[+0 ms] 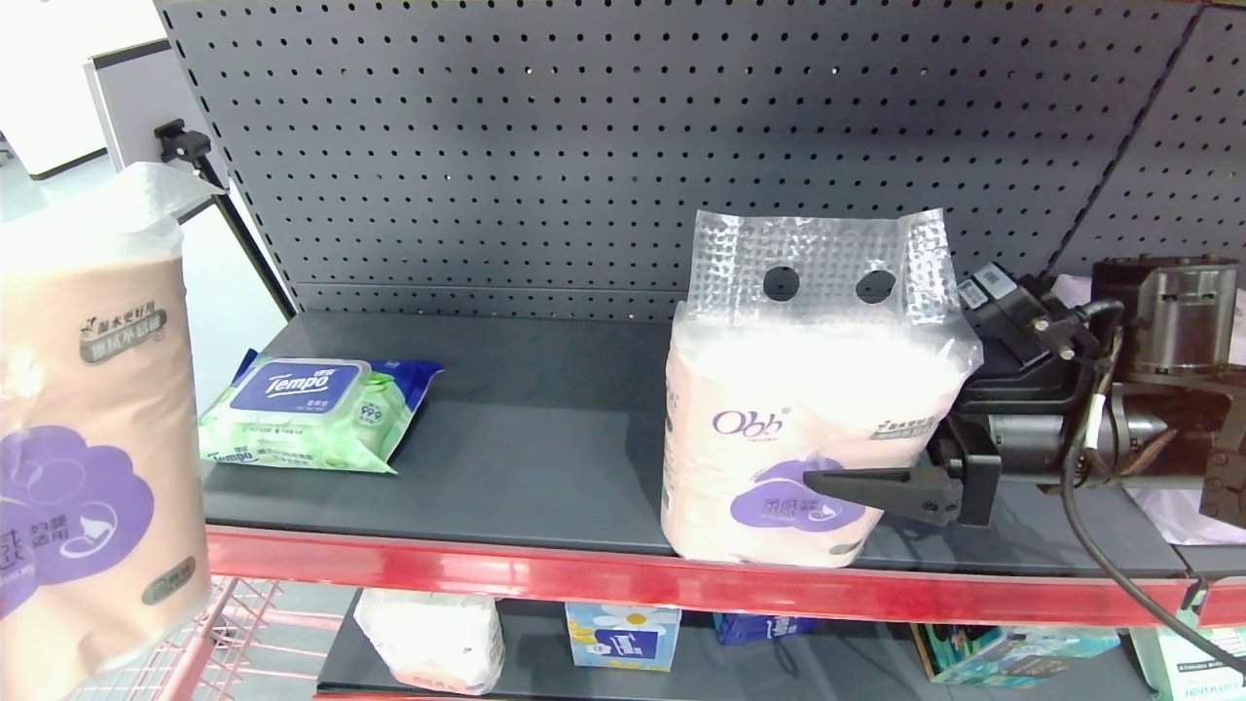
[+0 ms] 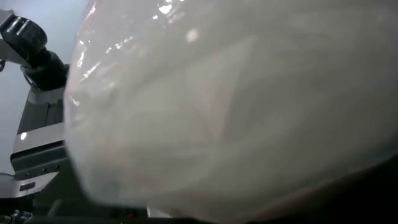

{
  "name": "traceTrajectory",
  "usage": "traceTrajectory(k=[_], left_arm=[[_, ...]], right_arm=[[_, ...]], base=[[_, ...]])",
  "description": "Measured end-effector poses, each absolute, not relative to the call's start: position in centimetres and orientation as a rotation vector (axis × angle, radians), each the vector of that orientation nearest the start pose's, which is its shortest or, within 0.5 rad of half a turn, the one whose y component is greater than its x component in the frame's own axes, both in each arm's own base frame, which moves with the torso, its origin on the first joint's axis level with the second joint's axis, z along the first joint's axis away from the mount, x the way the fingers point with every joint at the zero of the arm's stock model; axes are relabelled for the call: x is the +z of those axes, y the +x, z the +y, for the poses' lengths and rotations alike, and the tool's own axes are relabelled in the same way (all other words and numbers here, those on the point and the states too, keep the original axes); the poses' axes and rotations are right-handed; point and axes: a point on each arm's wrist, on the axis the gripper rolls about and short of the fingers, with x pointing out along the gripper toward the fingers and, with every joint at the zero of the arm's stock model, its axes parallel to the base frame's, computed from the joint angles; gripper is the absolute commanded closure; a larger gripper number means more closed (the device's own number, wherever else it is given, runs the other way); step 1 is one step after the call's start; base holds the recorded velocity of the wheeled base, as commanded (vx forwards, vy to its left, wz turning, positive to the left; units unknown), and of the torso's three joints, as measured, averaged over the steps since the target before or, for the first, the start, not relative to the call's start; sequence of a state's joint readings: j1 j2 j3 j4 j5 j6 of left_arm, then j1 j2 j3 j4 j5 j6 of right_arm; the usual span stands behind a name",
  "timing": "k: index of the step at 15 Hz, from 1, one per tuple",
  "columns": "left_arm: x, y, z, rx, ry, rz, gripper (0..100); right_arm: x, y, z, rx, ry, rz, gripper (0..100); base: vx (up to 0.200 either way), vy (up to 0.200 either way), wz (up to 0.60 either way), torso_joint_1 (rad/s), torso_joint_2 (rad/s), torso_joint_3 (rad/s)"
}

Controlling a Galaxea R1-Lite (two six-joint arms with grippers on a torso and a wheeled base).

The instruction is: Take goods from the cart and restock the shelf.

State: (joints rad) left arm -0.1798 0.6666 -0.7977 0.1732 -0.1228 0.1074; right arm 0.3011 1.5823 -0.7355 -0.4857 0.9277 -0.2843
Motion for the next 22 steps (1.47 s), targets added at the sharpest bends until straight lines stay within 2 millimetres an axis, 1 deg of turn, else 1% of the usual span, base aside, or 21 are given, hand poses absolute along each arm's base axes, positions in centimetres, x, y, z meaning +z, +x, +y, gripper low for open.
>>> traceTrajectory(k=[6, 9, 13, 19, 22], left_arm=[[27.9, 3.0, -0.8, -0.309, 0.107, 0.029, 100], [27.9, 3.0, -0.8, -0.313, 0.107, 0.029, 100], [27.9, 3.0, -0.8, -0.314, 0.108, 0.028, 100], [27.8, 3.2, -0.9, -0.314, 0.108, 0.037, 100], [27.8, 3.5, -1.0, -0.338, 0.11, 0.049, 100]], right_arm=[[18.9, 24.4, 8.7, 1.205, -0.131, 0.182, 0], [19.1, 23.7, 8.2, 1.192, -0.129, 0.179, 0], [18.9, 22.2, 7.1, 1.164, -0.127, 0.181, 0], [19.3, 19.8, 4.8, 1.078, -0.127, 0.154, 0], [19.7, 17.7, 3.6, 1.022, -0.105, 0.138, 0]], base=[[0.0, 0.0, 0.0, 0.0, 0.0, 0.0], [0.0, 0.0, 0.0, 0.0, 0.0, 0.0], [0.0, 0.0, 0.0, 0.0, 0.0, 0.0], [0.0, 0.0, 0.0, 0.0, 0.0, 0.0], [0.0, 0.0, 0.0, 0.0, 0.0, 0.0]])
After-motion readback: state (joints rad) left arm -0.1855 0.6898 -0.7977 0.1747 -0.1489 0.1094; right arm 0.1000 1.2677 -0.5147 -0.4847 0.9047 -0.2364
